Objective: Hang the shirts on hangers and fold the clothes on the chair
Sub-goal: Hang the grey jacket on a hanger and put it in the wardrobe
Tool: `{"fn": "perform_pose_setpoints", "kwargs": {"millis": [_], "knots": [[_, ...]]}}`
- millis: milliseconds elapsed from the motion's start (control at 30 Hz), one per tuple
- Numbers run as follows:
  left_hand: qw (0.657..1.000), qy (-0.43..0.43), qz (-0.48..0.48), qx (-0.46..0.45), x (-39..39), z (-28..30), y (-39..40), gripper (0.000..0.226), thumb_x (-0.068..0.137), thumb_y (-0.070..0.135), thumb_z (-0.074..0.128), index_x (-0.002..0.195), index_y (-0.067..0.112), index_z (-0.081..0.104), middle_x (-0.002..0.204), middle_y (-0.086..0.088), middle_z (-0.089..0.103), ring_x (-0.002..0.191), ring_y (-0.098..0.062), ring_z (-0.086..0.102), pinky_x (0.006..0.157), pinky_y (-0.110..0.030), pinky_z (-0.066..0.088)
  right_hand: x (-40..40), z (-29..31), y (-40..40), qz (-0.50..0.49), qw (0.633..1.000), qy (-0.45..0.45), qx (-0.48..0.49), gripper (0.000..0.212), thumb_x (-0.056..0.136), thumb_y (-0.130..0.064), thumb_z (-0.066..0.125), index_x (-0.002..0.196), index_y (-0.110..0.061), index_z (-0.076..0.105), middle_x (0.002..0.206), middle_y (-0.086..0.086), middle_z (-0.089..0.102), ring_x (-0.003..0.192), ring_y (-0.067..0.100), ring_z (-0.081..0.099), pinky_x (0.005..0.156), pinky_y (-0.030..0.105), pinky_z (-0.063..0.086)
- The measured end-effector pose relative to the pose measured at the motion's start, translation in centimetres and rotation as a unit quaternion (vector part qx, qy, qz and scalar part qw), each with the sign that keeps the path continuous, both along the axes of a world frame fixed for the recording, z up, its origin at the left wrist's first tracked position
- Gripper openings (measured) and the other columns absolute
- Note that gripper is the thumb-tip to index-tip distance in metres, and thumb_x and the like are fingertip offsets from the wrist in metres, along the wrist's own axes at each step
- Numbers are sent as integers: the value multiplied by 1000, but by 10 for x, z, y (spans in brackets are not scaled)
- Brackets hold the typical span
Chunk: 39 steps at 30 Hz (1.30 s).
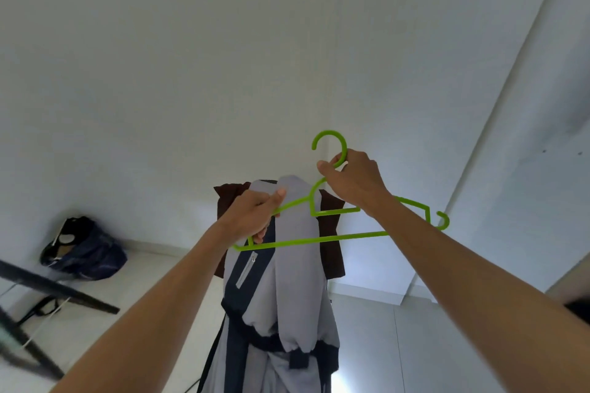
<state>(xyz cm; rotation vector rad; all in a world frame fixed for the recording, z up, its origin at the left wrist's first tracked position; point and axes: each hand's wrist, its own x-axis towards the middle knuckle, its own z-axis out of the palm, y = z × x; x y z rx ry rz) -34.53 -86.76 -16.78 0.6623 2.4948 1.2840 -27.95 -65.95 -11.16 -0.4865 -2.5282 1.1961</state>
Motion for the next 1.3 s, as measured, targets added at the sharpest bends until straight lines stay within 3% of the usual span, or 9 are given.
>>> {"fn": "perform_pose_setpoints", "kwargs": {"millis": [233, 333, 467, 600, 667, 800, 900, 1000, 1300], "knots": [[996, -2, 41, -85, -142, -63, 29, 42, 94, 31, 64, 61, 16, 44, 56, 3, 51, 48, -13, 48, 62, -31, 44, -114, -61, 22, -44, 993, -95, 56, 36, 88, -49, 64, 109, -20, 61, 92, -5, 53, 98, 19, 48, 78, 34, 42], [986, 39, 25, -157, -206, -92, 48, 27, 93, 39, 62, 76, 18, 59, 78, 4, 63, 78, -16, 63, 78, -30, 47, -171, -96, 34, -59, 985, -151, 56, 37, 87, -48, 64, 112, -22, 60, 102, 0, 57, 104, 23, 53, 78, 33, 41], [964, 42, 20, -262, -276, -130, 80, 40, 93, 54, 50, 79, 18, 59, 90, -3, 61, 106, -31, 59, 93, -46, 49, -235, -143, 43, -75, 973, -212, 49, 42, 86, -48, 62, 119, -23, 58, 116, 5, 60, 109, 27, 57, 80, 34, 43], [932, 19, 18, -362, -315, -158, 113, 66, 92, 71, 35, 117, 16, 62, 123, -7, 61, 126, -33, 47, 110, -58, 25, -271, -183, 46, -68, 961, -262, 49, 42, 85, -46, 61, 119, -22, 57, 117, 6, 58, 109, 31, 59, 81, 35, 44], [931, -30, 30, -362, -329, -165, 128, 69, 88, 74, 39, 118, 15, 57, 124, -9, 60, 125, -33, 49, 111, -57, 23, -282, -201, 46, -55, 957, -277, 63, 42, 84, -47, 60, 116, -20, 57, 116, 7, 60, 109, 32, 59, 79, 35, 43], [963, -98, 58, -245, -345, -171, 148, 45, 80, 54, 62, 83, 10, 52, 109, -13, 64, 105, -36, 59, 105, -51, 39, -290, -218, 52, -47, 956, -281, 69, 44, 84, -50, 59, 115, -19, 56, 117, 10, 62, 111, 34, 58, 79, 36, 44], [986, -87, 93, -104, -333, -160, 149, 44, 71, 47, 61, 80, 4, 63, 87, -12, 66, 87, -33, 62, 76, -35, 48, -284, -211, 56, -50, 958, -280, 48, 44, 85, -51, 61, 117, -20, 55, 117, 9, 61, 110, 32, 58, 83, 37, 47], [986, -94, 128, 48, -312, -134, 142, 31, 67, 31, 61, 48, 14, 42, 46, 5, 38, 50, -15, 37, 48, -28, 25, -272, -194, 61, -53, 962, -266, 24, 54, 85, -52, 65, 127, -20, 53, 126, 6, 58, 117, 30, 55, 87, 37, 45], [940, -148, 123, 283, -215, -17, 84, 43, 77, -11, 44, 54, 22, 27, 57, 1, 22, 53, -13, 22, 51, -28, 17, -187, -86, 40, -55, 990, -132, -10, 59, 86, -39, 68, 138, -17, 50, 130, 7, 59, 124, 30, 52, 91, 33, 42]]}}
